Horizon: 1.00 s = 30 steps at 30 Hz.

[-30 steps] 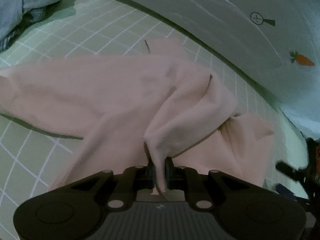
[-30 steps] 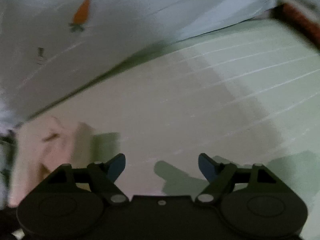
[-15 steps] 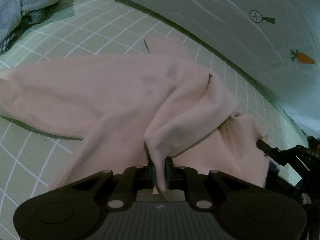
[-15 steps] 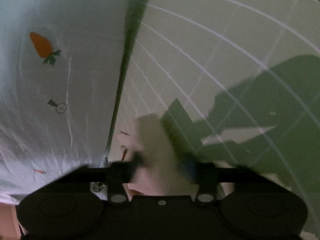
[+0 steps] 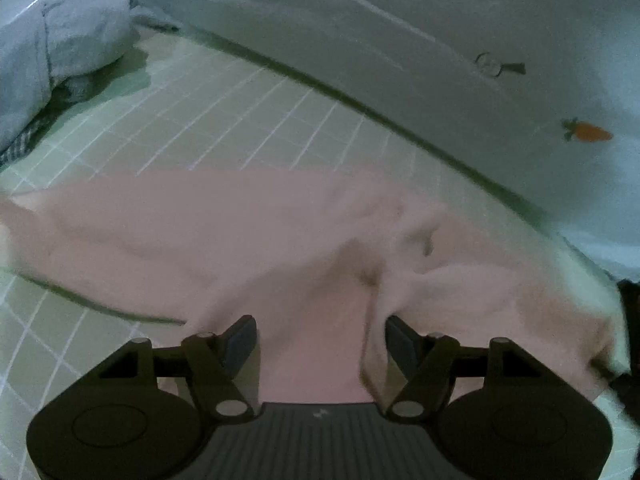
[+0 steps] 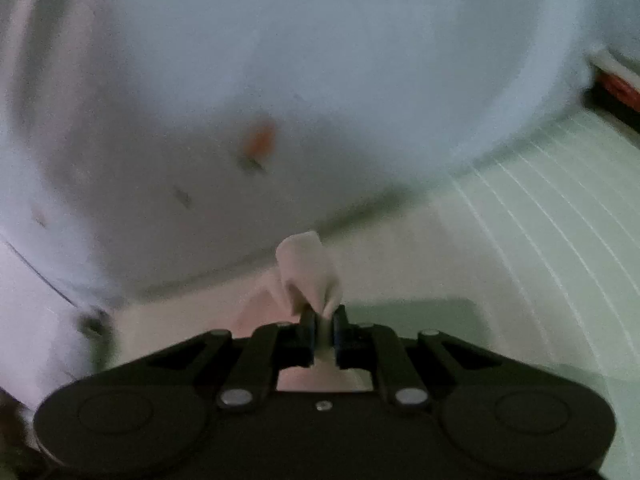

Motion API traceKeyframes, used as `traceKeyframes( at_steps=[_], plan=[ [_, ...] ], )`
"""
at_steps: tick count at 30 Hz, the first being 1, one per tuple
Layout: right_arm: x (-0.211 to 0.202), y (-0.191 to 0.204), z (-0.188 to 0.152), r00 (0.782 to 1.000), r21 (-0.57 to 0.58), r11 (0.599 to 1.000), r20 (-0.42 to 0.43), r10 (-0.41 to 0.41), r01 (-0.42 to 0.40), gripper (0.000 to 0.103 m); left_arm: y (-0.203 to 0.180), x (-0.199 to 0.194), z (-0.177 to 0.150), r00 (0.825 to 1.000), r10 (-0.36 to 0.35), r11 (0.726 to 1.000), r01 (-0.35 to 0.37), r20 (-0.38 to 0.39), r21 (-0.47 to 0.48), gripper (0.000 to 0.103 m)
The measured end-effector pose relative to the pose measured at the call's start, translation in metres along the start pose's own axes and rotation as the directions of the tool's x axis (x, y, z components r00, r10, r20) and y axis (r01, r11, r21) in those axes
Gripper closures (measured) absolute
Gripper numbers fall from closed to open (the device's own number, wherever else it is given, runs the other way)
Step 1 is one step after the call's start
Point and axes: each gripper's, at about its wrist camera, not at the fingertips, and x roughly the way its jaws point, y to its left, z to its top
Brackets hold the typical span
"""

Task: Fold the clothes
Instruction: 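Grasp the peach top's body with the left gripper while the right gripper grasps its hem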

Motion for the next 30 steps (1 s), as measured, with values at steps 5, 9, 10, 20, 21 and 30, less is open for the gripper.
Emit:
traceKeyframes(
  at_steps=[5, 9, 10, 20, 21, 30],
  plan=[
    [0.016, -0.016, -0.009, 0.995, 0.052, 0.996, -0.071, -0.072, 0.076, 0.059, 0.017, -0.015, 0.001, 1.0, 0.018, 0.998, -0.017, 0.023, -0.053, 0.027],
    [0.013, -0.024, 0.002, 0.996, 0.019, 0.996, -0.017, -0.091, 0.091, 0.055, 0.034, -0.009, 0.005, 0.993, 0.115, 0.99, -0.114, 0.004, -0.084, 0.025],
    [0.017, -0.026, 0.006, 0.996, 0.023, 0.996, -0.018, -0.09, 0.09, 0.054, 0.038, -0.005, 0.005, 0.989, 0.146, 0.985, -0.147, -0.017, -0.089, 0.025],
    [0.076, 0.002, 0.011, 0.979, -0.211, 0.973, -0.155, -0.13, 0.096, 0.052, 0.028, 0.014, -0.001, 0.964, 0.26, 0.965, -0.258, -0.064, 0.041, 0.019],
    [0.081, 0.007, 0.009, 0.974, -0.249, 0.963, -0.166, -0.151, 0.107, 0.052, 0.025, 0.015, -0.003, 0.961, 0.269, 0.962, -0.266, -0.063, 0.057, 0.018],
    [0.064, 0.004, -0.01, 0.977, -0.319, 0.937, -0.101, -0.185, 0.144, 0.095, 0.019, 0.027, -0.004, 0.954, 0.295, 0.953, -0.288, -0.061, 0.096, 0.003]
  ],
)
